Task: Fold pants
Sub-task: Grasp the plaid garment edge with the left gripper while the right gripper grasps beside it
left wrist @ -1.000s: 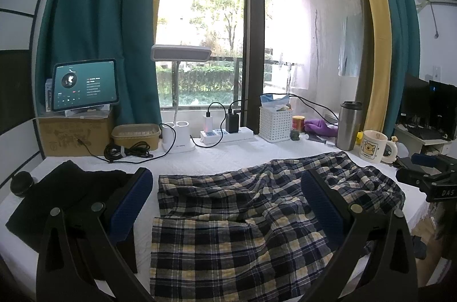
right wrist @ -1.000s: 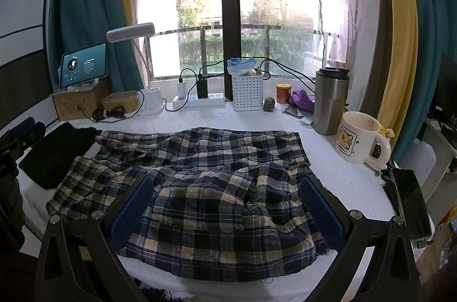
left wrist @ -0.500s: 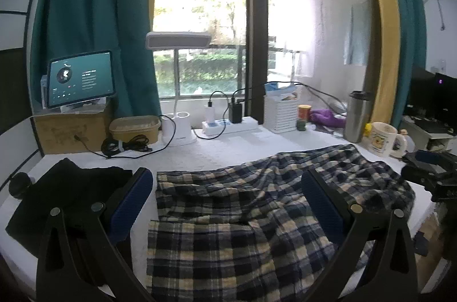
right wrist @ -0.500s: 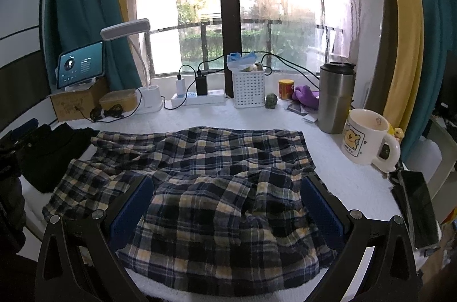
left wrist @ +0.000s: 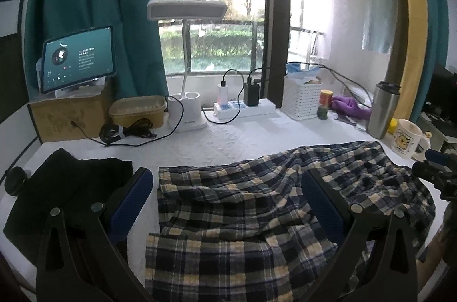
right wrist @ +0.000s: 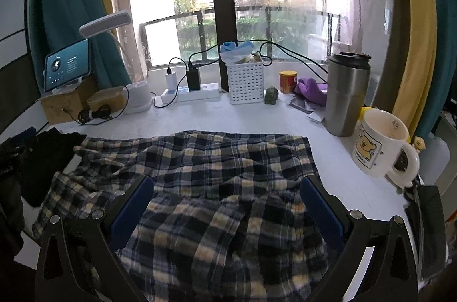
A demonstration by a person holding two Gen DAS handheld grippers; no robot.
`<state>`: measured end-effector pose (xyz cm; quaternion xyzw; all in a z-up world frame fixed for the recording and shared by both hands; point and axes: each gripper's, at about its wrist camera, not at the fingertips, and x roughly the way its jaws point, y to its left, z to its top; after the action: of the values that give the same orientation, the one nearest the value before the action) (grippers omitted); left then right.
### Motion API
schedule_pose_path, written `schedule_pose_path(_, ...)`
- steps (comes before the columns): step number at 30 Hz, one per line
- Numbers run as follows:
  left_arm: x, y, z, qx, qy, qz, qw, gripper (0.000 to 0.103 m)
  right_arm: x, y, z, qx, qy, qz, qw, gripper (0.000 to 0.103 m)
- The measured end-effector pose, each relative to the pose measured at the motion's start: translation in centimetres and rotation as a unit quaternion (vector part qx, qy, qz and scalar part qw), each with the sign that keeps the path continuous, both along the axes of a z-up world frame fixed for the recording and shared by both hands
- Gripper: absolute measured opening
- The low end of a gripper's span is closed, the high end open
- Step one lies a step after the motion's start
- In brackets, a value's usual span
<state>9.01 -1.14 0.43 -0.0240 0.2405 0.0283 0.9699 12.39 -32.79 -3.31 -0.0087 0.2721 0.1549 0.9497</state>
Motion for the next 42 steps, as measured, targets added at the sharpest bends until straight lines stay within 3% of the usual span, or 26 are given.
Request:
schedule_pose_path(9,3.7,0.9,-0.7,0.006,0.034,0.011,0.9993,0.102,4.5,-0.5,-0.1,-0.004,0.016,-0.004,1.0,0.103)
schedule_pose_path(18,8.9,5.5,-3.4,0.033,0.1,0.034,0.9939,0.102,10.6,-3.6,-1.0,-0.017,0.042,-0.041,0.998,0.103)
schedule_pose_path(22,11.4,7.0,-5.7,0.033,0.145,0.013,0.9888,0.101,13.9,-4.6,-1.8,-0.005,0.078,-0.025,0.997,0.103)
schedule_pose_path(31,14.2,7.3,-8.7,0.027,0.203,-0.05,0.9776,0.083,18.6,-6.1,-3.9,-0.018,0.127,-0.02,0.992,0.103)
schedule_pose_path(34,14.7,7.3,-9.8,0.024,0.225,-0.064,0.9719,0.063,19.9,-6.2,-5.2,-0.024,0.15,-0.019,0.988,0.101)
schedule_pose_path(36,14.7,7.1,-10.2,0.016,0.23,-0.071,0.9704,0.046,20.3,-5.8,-6.1,-0.029,0.162,-0.012,0.986,0.082)
schedule_pose_path(38,14.6,6.9,-10.4,0.007,0.229,-0.075,0.9705,0.034,20.4,-5.3,-6.9,-0.028,0.174,0.003,0.984,0.079)
schedule_pose_path(39,14.4,6.7,-10.3,0.01,0.223,-0.075,0.9718,0.022,20.4,-5.0,-7.3,-0.028,0.177,0.012,0.984,0.064)
schedule_pose_path(42,14.4,6.6,-10.2,0.021,0.214,-0.063,0.9746,0.004,20.3,-4.6,-8.0,-0.032,0.174,0.015,0.984,0.044)
